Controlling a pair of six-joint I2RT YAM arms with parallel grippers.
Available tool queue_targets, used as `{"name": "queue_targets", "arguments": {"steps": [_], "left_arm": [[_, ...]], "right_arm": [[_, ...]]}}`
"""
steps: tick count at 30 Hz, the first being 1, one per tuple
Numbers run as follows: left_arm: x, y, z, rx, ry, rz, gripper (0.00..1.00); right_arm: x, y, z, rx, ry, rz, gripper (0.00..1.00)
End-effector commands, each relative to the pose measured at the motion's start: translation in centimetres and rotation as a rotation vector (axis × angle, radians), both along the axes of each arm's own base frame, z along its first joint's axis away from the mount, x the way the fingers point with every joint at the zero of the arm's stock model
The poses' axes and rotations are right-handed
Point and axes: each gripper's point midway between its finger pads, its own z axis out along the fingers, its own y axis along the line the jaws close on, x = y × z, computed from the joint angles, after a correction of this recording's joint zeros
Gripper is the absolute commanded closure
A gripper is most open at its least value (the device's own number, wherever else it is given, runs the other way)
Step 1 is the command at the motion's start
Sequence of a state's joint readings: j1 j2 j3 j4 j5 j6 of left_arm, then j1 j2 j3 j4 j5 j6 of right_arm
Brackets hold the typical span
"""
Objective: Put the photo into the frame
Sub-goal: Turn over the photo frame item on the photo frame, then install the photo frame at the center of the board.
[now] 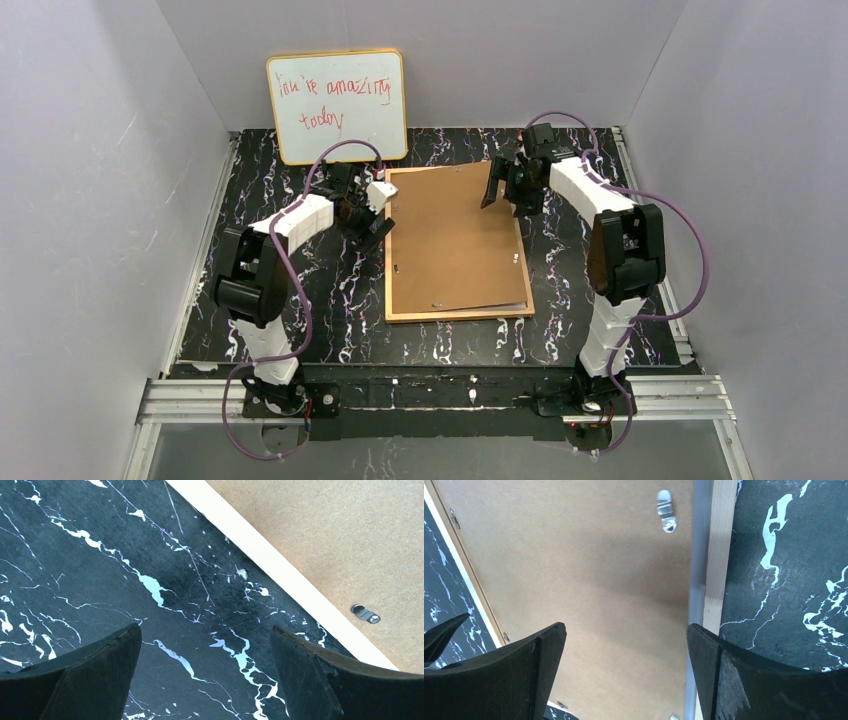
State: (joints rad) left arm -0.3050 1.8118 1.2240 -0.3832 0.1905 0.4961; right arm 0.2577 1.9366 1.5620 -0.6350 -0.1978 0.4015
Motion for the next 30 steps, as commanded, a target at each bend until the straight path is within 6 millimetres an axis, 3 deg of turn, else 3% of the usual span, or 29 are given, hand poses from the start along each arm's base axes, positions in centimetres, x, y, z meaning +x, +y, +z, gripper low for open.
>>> {"name": "queue_targets", "arguments": {"steps": [1, 4, 7, 9, 13, 16, 24, 30], "left_arm": [[0.7, 0.2, 3.1, -0.017, -0.051, 0.008, 0.02], [0.9, 0.2, 3.5, -0.030, -0.047, 0.014, 0.02], [1.4, 0.4, 4.0, -0.051, -0.052, 0.028, 0.02], [1.5, 0.2, 4.5, -0.084, -0.048, 0.036, 0.02], [0.9, -0.9, 5.0, -0.163, -0.011, 0.047, 0.02], [-0.5, -1.8, 4.5, -0.212, 0.074, 0.052, 0.02], [-3.4, -3.0, 2.5, -0.296, 0.228, 0.083, 0.09], [-4.6, -3.0, 0.4, -0.294, 0.304, 0.099, 0.20]], "right_arm": [[1.1, 0.2, 4.6, -0.002, -0.111, 0.015, 0.01], [1.5, 0.0, 6.0, -0.007, -0.148, 0.006, 0.01], [3.4, 0.0, 8.9, 0.023, -0.266, -0.063, 0.01], [3.2, 1.0, 10.7, 0.136, -0.286, -0.019, 0.01], [2.0, 3.0, 11.9, 0.398, -0.286, 0.071, 0.01], [0.5, 5.4, 11.2, 0.434, -0.257, 0.105, 0.01], [-7.8, 16.4, 7.6, 0.442, -0.182, 0.299, 0.03], [-12.3, 20.5, 3.9, 0.409, -0.133, 0.375, 0.19]]}}
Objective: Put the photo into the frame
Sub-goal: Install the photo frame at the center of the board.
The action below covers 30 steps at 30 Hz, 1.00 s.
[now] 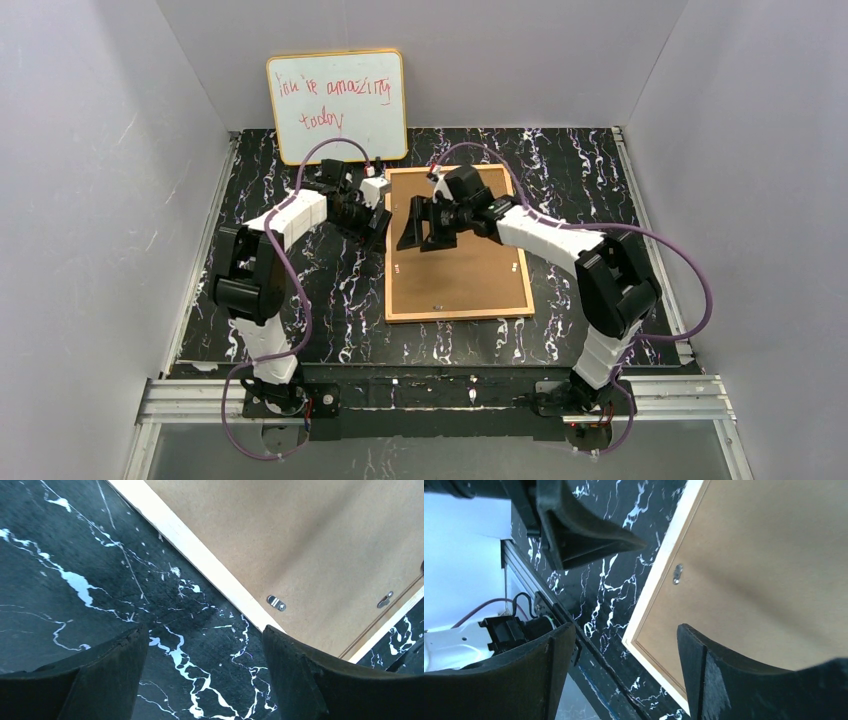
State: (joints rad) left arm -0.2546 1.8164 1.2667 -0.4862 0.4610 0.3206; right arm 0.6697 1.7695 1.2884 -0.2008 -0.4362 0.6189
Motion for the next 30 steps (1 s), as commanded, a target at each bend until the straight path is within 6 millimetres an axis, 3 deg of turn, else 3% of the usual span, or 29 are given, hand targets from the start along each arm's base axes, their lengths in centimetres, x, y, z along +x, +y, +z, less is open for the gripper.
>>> {"name": "queue_targets", "arguments": {"steps": [1, 12, 30], "left_arm": [[-2.1, -0.3, -1.4, -0.026, 0.106, -0.004, 0.22], [-1.8, -0.7, -3.3, -0.099, 0.211, 0.079, 0.53], [-2.0, -1.4, -3.1, -0.161, 0.248, 0.090, 0.55]], "right_arm": [[-0.3, 1.8, -0.7, 0.030, -0.041, -0.020, 0.21], [-1.5, 2.7, -3.5, 0.062, -0.044, -0.013, 0.33], [-1.6, 4.5, -7.5, 0.042, 0.008, 0.026, 0.39]]}}
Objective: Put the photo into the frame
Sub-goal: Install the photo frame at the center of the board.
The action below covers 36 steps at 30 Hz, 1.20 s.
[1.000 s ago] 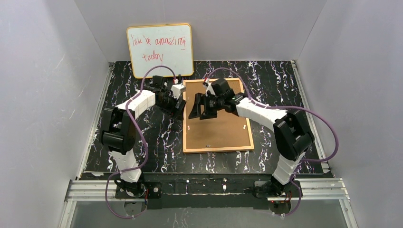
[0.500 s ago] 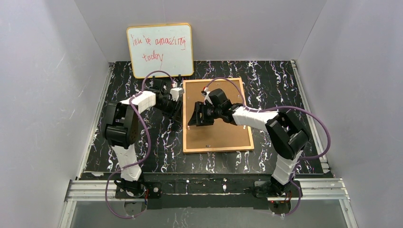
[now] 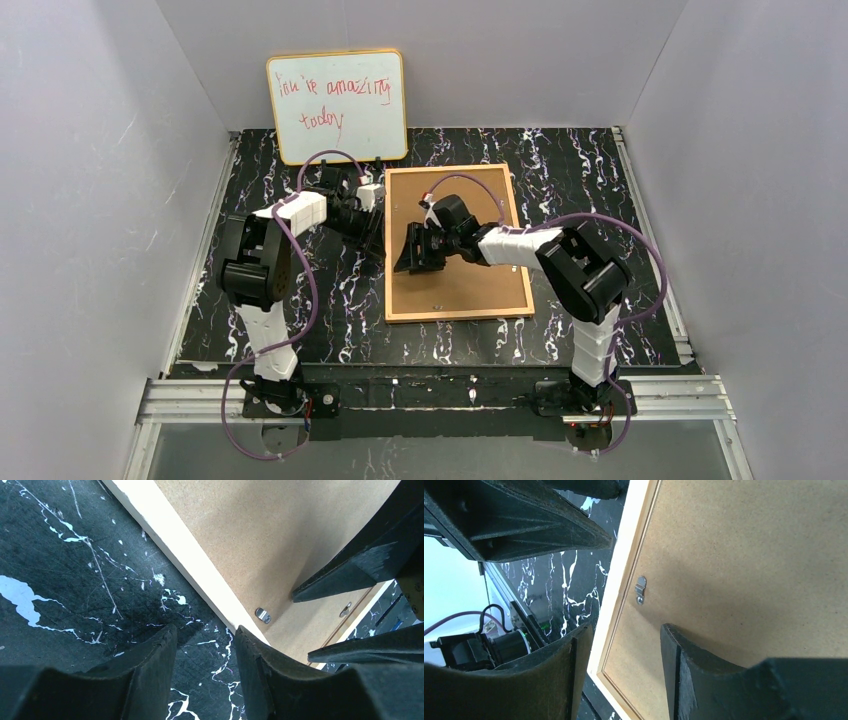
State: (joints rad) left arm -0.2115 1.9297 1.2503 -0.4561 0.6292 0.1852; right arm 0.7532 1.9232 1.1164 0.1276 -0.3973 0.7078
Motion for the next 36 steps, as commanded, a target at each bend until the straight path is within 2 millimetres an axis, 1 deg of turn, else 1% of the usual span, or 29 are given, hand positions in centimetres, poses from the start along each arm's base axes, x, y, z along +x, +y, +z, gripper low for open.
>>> {"name": "queue_targets", "arguments": {"steps": [1, 7, 12, 20, 27, 36], "left_arm": [[-0.7, -0.1, -0.3, -0.008, 0.037, -0.006, 0.55], [-0.7, -0.1, -0.7, -0.002, 0.047, -0.004, 0.56], [-0.9, 0.0, -0.9, 0.001, 0.050, -0.007, 0.57], [-0.9, 0.0, -0.9, 0.002, 0.048, -0.009, 0.59], [-0.9, 0.1, -0.9, 0.010, 0.041, -0.013, 0.60], [-0.8, 0.0, -0.8, 0.013, 0.035, -0.015, 0.60]], "right_arm": [[0.6, 1.8, 1.1, 0.041, -0.043, 0.026, 0.39], [0.8, 2.1, 0.5, 0.031, -0.045, 0.029, 0.41], [1.0, 2.3, 0.4, 0.028, -0.053, 0.029, 0.44], [1.8, 2.5, 0.4, 0.012, -0.083, 0.025, 0.47], [1.3, 2.9, 0.1, 0.023, -0.058, 0.046, 0.51], [0.6, 3.7, 0.7, 0.062, -0.052, 0.094, 0.54]]}}
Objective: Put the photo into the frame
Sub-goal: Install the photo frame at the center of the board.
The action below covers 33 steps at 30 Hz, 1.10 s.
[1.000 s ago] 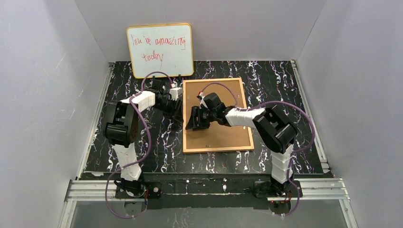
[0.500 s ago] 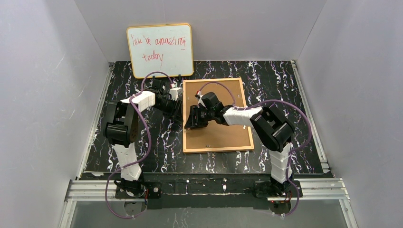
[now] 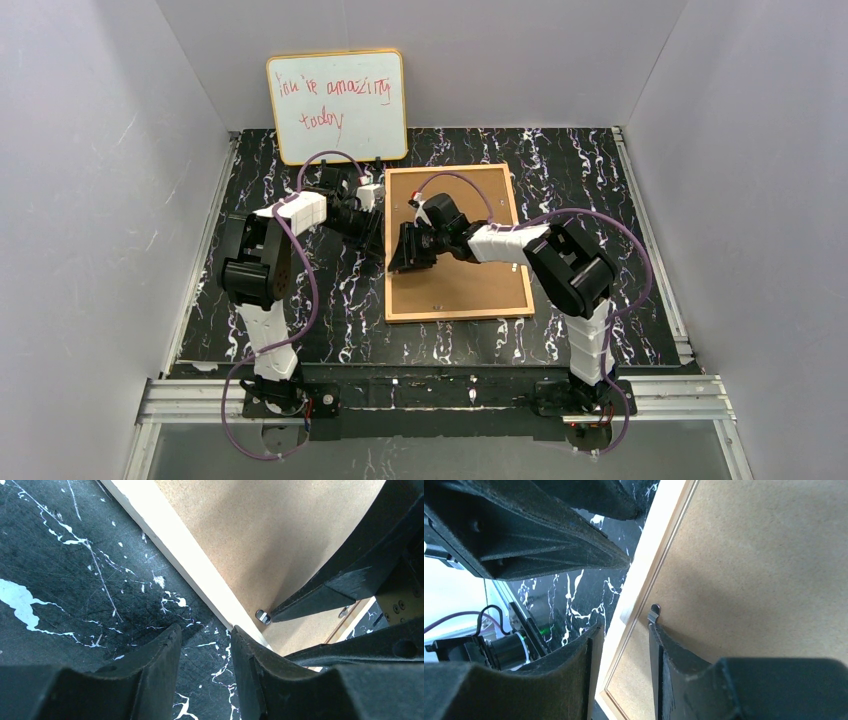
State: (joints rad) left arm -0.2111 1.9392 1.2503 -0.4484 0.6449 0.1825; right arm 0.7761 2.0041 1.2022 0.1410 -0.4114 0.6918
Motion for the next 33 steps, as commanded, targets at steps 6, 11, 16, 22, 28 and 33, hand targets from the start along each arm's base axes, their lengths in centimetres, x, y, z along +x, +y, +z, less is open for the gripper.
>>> {"name": "queue_targets", "arguments": {"steps": [6, 11, 16, 22, 28, 33], "left_arm": [[-0.8, 0.1, -0.8, 0.034, 0.028, -0.018, 0.60], [-0.9, 0.1, -0.8, 0.038, 0.024, -0.021, 0.61], [-0.9, 0.2, -0.6, 0.046, 0.017, -0.027, 0.61], [-0.8, 0.2, -0.7, 0.042, 0.026, -0.024, 0.61], [-1.0, 0.1, -0.8, 0.040, 0.030, -0.026, 0.61], [-1.1, 0.0, -1.0, 0.041, 0.035, -0.027, 0.62]], "right_arm": [[-0.4, 1.7, 0.8, 0.059, -0.020, 0.095, 0.54], [0.5, 1.0, 1.8, 0.031, -0.063, 0.078, 0.55], [2.0, -1.0, 2.7, 0.008, -0.080, 0.035, 0.55], [2.3, -1.3, 1.9, 0.011, -0.053, 0.024, 0.55], [1.5, -0.3, 1.2, 0.045, -0.012, 0.040, 0.55], [0.9, 0.5, 0.7, 0.049, -0.001, 0.058, 0.56]]}}
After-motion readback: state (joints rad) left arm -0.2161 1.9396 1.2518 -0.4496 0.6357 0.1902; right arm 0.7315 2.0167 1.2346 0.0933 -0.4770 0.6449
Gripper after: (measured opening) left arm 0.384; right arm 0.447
